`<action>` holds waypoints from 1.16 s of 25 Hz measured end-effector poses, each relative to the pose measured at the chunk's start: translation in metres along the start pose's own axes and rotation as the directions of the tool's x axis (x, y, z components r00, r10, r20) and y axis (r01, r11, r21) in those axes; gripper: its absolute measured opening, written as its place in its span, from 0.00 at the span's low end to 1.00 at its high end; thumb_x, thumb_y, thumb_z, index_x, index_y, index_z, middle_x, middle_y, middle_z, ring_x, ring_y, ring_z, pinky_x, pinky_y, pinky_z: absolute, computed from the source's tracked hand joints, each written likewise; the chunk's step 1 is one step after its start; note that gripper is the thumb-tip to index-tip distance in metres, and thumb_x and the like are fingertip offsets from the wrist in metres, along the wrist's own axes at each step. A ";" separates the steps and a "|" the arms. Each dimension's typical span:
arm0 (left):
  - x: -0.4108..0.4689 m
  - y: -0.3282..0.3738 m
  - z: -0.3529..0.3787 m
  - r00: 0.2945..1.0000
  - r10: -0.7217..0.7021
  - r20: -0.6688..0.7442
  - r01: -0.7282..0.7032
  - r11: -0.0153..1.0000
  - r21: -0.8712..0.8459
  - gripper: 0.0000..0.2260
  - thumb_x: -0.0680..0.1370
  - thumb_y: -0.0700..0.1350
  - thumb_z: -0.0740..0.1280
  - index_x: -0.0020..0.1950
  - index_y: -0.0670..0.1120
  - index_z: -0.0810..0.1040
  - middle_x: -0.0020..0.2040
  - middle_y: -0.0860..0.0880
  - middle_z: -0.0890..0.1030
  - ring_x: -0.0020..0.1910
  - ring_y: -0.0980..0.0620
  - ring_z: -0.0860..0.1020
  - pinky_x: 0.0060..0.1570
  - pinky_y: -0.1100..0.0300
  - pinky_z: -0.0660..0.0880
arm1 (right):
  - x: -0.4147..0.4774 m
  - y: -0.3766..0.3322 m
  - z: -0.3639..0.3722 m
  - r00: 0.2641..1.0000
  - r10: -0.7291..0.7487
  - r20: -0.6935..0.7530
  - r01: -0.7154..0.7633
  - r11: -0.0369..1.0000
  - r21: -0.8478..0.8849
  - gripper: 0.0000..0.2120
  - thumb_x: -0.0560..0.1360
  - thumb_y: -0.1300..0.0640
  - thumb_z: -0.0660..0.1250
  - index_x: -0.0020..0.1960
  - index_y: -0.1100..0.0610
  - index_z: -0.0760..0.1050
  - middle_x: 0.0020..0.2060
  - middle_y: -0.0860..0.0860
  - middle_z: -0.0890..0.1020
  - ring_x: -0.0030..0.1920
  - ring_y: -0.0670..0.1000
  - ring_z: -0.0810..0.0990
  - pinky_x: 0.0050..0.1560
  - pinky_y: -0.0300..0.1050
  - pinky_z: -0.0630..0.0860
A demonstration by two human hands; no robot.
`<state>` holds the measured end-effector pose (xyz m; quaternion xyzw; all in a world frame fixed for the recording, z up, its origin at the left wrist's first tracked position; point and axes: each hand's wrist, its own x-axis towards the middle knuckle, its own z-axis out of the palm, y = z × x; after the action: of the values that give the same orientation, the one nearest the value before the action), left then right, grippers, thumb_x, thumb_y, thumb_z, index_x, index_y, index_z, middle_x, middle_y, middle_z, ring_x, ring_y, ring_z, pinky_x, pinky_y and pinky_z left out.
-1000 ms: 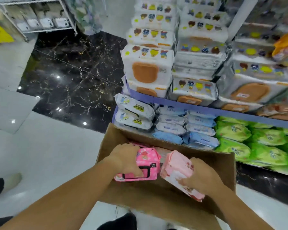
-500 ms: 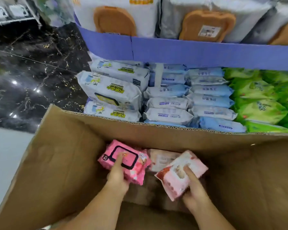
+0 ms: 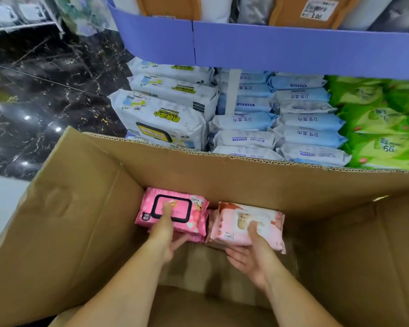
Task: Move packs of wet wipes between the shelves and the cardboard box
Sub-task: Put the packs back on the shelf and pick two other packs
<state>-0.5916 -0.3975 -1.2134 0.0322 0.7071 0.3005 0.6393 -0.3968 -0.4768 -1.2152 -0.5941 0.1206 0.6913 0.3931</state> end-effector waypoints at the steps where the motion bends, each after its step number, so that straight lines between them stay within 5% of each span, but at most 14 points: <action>1: 0.003 0.000 -0.002 1.000 0.003 0.013 -0.003 0.999 -0.033 0.27 0.79 0.63 0.65 0.69 0.45 0.74 0.65 0.42 0.79 0.55 0.41 0.81 0.49 0.47 0.83 | 0.002 0.002 0.003 1.000 0.010 0.020 -0.009 0.999 -0.050 0.34 0.78 0.33 0.59 0.70 0.60 0.68 0.55 0.63 0.81 0.54 0.61 0.81 0.63 0.57 0.74; 5: 0.006 -0.002 -0.005 0.999 0.033 -0.025 -0.035 0.998 -0.054 0.25 0.77 0.62 0.68 0.66 0.46 0.77 0.61 0.41 0.82 0.57 0.41 0.82 0.39 0.51 0.83 | 0.002 0.007 0.018 0.998 0.058 0.023 -0.052 0.975 -0.216 0.37 0.76 0.29 0.57 0.68 0.59 0.72 0.59 0.62 0.82 0.57 0.59 0.81 0.62 0.58 0.75; 9: -0.006 0.001 -0.006 0.997 0.048 -0.062 -0.051 0.997 -0.055 0.21 0.78 0.57 0.71 0.63 0.44 0.75 0.57 0.42 0.81 0.51 0.42 0.81 0.43 0.49 0.82 | -0.007 -0.004 0.000 0.980 -0.076 -0.183 0.084 0.996 0.037 0.25 0.77 0.46 0.71 0.69 0.56 0.70 0.60 0.62 0.80 0.58 0.61 0.81 0.63 0.59 0.76; 11: -0.009 0.004 -0.005 0.986 0.081 -0.147 -0.064 0.990 0.122 0.22 0.79 0.59 0.68 0.63 0.43 0.75 0.56 0.42 0.80 0.47 0.42 0.81 0.48 0.47 0.82 | -0.009 -0.009 -0.003 0.958 -0.155 -0.239 0.156 0.988 -0.015 0.26 0.77 0.49 0.72 0.71 0.56 0.70 0.59 0.62 0.81 0.53 0.60 0.82 0.59 0.55 0.78; 13: -0.015 0.011 -0.009 0.986 0.071 -0.149 -0.010 0.927 0.375 0.30 0.80 0.65 0.60 0.69 0.43 0.73 0.61 0.40 0.80 0.54 0.40 0.80 0.53 0.47 0.80 | -0.008 -0.008 -0.004 0.958 -0.147 -0.245 0.107 0.980 -0.170 0.27 0.77 0.45 0.70 0.71 0.56 0.69 0.58 0.63 0.81 0.52 0.62 0.82 0.58 0.57 0.77; 17: -0.054 0.029 -0.016 0.997 0.077 -0.018 -0.045 0.733 0.679 0.25 0.84 0.58 0.58 0.74 0.43 0.70 0.69 0.42 0.76 0.61 0.42 0.75 0.53 0.53 0.69 | -0.039 -0.012 0.000 0.953 -0.165 -0.255 0.020 0.872 -0.489 0.21 0.81 0.43 0.61 0.69 0.52 0.68 0.63 0.64 0.79 0.61 0.66 0.79 0.66 0.59 0.75; 20: -0.122 0.033 -0.016 0.985 0.079 0.153 -0.164 0.697 0.698 0.24 0.83 0.59 0.58 0.73 0.47 0.73 0.71 0.46 0.75 0.66 0.45 0.73 0.62 0.54 0.68 | -0.100 -0.015 0.004 0.948 -0.287 -0.138 0.119 0.720 -0.684 0.21 0.82 0.44 0.57 0.71 0.52 0.71 0.68 0.53 0.76 0.60 0.52 0.74 0.63 0.48 0.70; 23: -0.202 0.046 -0.004 0.972 0.109 0.207 -0.224 0.691 0.688 0.23 0.84 0.57 0.56 0.75 0.48 0.71 0.73 0.47 0.73 0.68 0.47 0.71 0.67 0.54 0.66 | -0.177 -0.033 0.014 0.940 -0.334 -0.062 0.200 0.692 -0.693 0.15 0.83 0.44 0.55 0.64 0.47 0.73 0.67 0.49 0.75 0.59 0.49 0.73 0.61 0.46 0.68; 26: -0.288 0.073 0.012 0.957 0.144 0.251 -0.281 0.674 0.684 0.24 0.84 0.58 0.55 0.77 0.49 0.68 0.76 0.49 0.70 0.74 0.49 0.67 0.69 0.53 0.62 | -0.266 -0.061 0.022 0.931 -0.358 -0.066 0.228 0.714 -0.662 0.16 0.84 0.44 0.54 0.67 0.47 0.73 0.60 0.47 0.77 0.60 0.49 0.74 0.63 0.46 0.68; 29: -0.380 0.109 0.030 0.929 0.171 0.328 -0.354 0.665 0.658 0.23 0.84 0.61 0.56 0.74 0.52 0.72 0.70 0.53 0.75 0.68 0.51 0.72 0.66 0.55 0.66 | -0.359 -0.099 0.035 0.910 -0.412 -0.047 0.277 0.687 -0.671 0.17 0.85 0.45 0.54 0.66 0.50 0.74 0.59 0.49 0.78 0.59 0.49 0.74 0.61 0.46 0.68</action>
<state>-0.5320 -0.4604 -0.8262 0.4126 0.6734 0.0901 0.6067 -0.3596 -0.5331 -0.8479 -0.7693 -0.2038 0.5412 0.2714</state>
